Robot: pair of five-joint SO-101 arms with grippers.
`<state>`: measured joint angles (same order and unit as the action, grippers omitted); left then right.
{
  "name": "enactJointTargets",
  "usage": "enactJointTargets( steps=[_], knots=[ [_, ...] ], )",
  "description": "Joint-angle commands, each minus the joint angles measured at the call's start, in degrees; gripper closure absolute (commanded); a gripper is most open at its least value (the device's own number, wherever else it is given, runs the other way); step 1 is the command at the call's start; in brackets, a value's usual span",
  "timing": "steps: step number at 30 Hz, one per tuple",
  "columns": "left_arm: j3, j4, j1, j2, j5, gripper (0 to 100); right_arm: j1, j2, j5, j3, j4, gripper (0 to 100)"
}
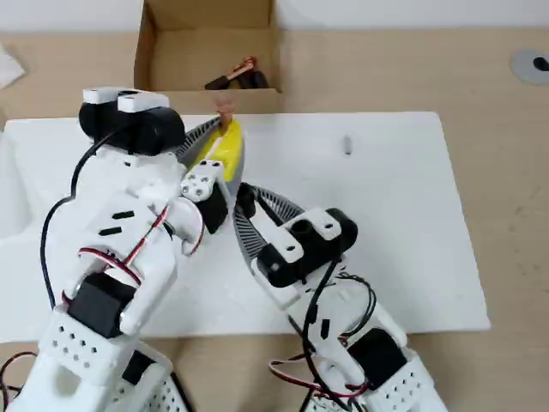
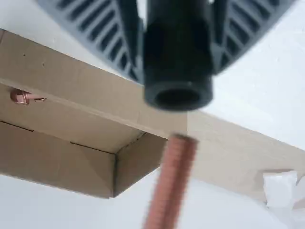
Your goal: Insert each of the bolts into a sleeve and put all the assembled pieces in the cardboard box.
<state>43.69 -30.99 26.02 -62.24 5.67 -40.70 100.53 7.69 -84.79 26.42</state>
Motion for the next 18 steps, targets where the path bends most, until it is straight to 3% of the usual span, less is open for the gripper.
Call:
enactJointTargets(
  steps=[1, 5, 13, 18],
  knots=[
    [-4.66, -0.70, 4.22, -1.36, -0.44, 100, 0.22, -0.31, 0.62, 0.22, 0.09, 98.9],
    [-4.04, -1.41, 4.75, -1.36, -0.44, 100, 0.22, -0.31, 0.62, 0.40, 0.09, 98.9],
    [-4.04, -1.41, -1.49, -1.45, -0.44, 100, 0.22, -0.31, 0.62, 0.13, 0.09, 98.9],
    [-3.08, -1.05, -0.62, -1.45, -0.35, 100, 0.22, -0.31, 0.62, 0.13, 0.09, 98.9]
  ],
)
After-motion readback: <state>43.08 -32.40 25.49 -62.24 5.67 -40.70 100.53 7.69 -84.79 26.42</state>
